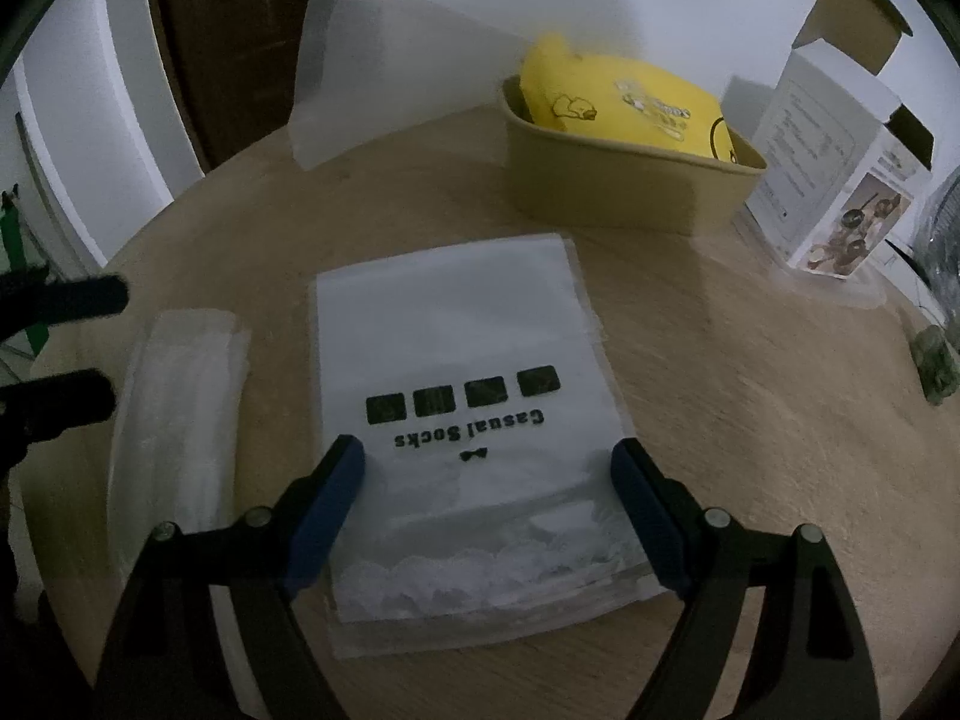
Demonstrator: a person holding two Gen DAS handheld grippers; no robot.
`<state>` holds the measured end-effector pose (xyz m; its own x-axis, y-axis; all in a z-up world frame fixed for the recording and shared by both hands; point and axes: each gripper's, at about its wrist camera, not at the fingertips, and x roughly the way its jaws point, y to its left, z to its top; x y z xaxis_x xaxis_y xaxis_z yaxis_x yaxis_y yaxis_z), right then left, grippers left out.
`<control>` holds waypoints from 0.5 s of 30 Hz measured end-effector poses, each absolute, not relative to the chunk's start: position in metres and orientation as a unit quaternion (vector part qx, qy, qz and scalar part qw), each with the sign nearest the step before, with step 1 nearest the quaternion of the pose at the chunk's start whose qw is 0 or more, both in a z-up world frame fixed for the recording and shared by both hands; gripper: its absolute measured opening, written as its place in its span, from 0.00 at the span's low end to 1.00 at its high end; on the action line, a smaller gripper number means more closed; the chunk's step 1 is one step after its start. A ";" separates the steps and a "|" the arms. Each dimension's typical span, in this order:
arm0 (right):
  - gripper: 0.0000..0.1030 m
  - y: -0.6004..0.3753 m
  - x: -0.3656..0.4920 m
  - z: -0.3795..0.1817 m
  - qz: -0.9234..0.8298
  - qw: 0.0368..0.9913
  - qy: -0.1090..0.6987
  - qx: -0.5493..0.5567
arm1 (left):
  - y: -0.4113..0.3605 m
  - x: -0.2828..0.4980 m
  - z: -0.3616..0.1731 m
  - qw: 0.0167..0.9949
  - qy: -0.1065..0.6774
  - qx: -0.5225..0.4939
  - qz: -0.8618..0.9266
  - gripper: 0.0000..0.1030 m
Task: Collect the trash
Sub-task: 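Reach both tools toward the white Casual Socks bag and clear plastic sleeve, then close the left tool on the clear plastic sleeve and lift it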
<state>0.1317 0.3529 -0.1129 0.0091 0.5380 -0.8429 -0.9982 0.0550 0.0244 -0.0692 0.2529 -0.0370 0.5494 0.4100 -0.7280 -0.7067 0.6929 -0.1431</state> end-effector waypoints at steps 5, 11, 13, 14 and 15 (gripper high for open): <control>0.79 0.351 0.131 -0.114 0.609 0.635 0.351 -0.321 | 0.234 -0.071 -0.049 0.848 0.340 -0.271 0.305 0.59; 0.79 0.348 0.131 -0.113 0.611 0.632 0.356 -0.318 | 0.233 -0.054 -0.067 0.831 0.361 -0.293 0.306 0.78; 0.79 0.344 0.136 -0.112 0.605 0.637 0.362 -0.311 | 0.236 -0.050 -0.069 0.829 0.363 -0.295 0.306 0.80; 0.79 0.343 0.138 -0.111 0.603 0.640 0.363 -0.310 | 0.237 -0.047 -0.070 0.829 0.363 -0.297 0.304 0.80; 0.80 0.340 0.140 -0.109 0.600 0.644 0.362 -0.308 | 0.238 -0.043 -0.070 0.830 0.363 -0.293 0.305 0.81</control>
